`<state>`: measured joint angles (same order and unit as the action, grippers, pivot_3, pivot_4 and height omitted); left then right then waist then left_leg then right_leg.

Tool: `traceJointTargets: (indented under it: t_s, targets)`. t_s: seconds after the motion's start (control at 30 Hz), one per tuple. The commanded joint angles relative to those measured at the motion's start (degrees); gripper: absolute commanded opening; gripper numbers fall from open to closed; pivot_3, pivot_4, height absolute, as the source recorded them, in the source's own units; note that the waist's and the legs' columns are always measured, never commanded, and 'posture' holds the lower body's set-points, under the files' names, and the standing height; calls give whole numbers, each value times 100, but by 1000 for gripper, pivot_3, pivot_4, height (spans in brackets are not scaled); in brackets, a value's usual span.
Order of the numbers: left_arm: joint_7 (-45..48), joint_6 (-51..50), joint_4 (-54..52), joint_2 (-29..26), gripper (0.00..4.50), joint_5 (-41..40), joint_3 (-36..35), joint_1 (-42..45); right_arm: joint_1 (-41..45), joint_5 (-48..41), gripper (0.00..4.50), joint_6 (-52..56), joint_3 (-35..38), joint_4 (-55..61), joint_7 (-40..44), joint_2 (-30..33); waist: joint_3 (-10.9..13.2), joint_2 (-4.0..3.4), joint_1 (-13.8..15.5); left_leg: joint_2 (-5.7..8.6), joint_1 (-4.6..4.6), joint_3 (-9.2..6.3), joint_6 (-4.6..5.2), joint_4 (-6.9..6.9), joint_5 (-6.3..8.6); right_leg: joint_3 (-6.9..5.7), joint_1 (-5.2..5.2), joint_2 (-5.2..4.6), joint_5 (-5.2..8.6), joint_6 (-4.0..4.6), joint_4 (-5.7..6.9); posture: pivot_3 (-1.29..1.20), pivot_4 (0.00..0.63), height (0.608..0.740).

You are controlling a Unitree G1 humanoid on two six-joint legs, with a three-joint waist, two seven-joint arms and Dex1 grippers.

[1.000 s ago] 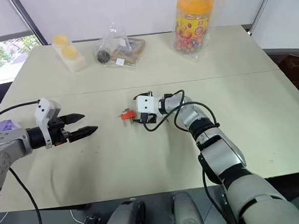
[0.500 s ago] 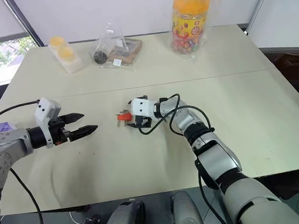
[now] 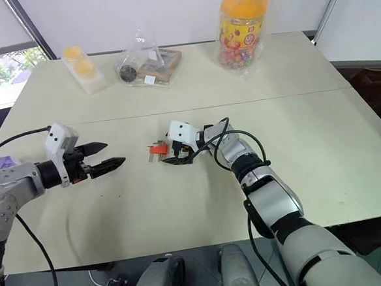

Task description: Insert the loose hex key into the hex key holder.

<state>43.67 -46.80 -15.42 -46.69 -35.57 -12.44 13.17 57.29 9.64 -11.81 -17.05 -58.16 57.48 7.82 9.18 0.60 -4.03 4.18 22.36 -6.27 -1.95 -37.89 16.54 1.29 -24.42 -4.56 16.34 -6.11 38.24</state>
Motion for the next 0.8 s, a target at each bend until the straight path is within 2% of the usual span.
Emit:
traceJointTargets:
  t_s: [0.03,0.3,0.4,0.57,0.7,0.8]
  targets:
    - [-31,111,-140,15,4469,14,-90,53,17,49,4500,85,-85,-257,180,-128,0,0,0,0,0,0,0,0,0,0,0,0,0,0,0,0,150,740]
    - [-107,117,-197,96,4469,15,-112,10,102,135,4500,-31,-50,-434,40,-151,0,0,-1,0,0,0,0,0,0,0,0,0,0,0,0,0,150,740]
    - [-131,136,-201,124,4500,27,-96,16,139,162,3725,-47,-53,-516,-26,-172,-1,-1,-6,0,-2,0,0,0,0,0,0,0,0,0,1,0,150,740]
    - [-159,171,-209,151,4500,55,-88,5,150,198,1094,-74,-57,-589,-75,-198,-2,-2,3,-1,-5,0,-6,-1,-4,1,0,2,0,1,10,0,150,740]
    - [-185,206,-198,163,4500,58,-91,0,115,221,1018,-79,-69,-565,-88,-195,-2,-2,2,-1,-5,-1,-6,-2,-4,1,1,1,0,1,10,0,150,740]
    - [-211,244,-184,187,4500,68,-91,1,27,355,1018,-497,-119,-353,-454,-99,-2,-2,2,-1,-5,-2,-6,-2,-4,1,1,2,0,1,11,0,150,740]
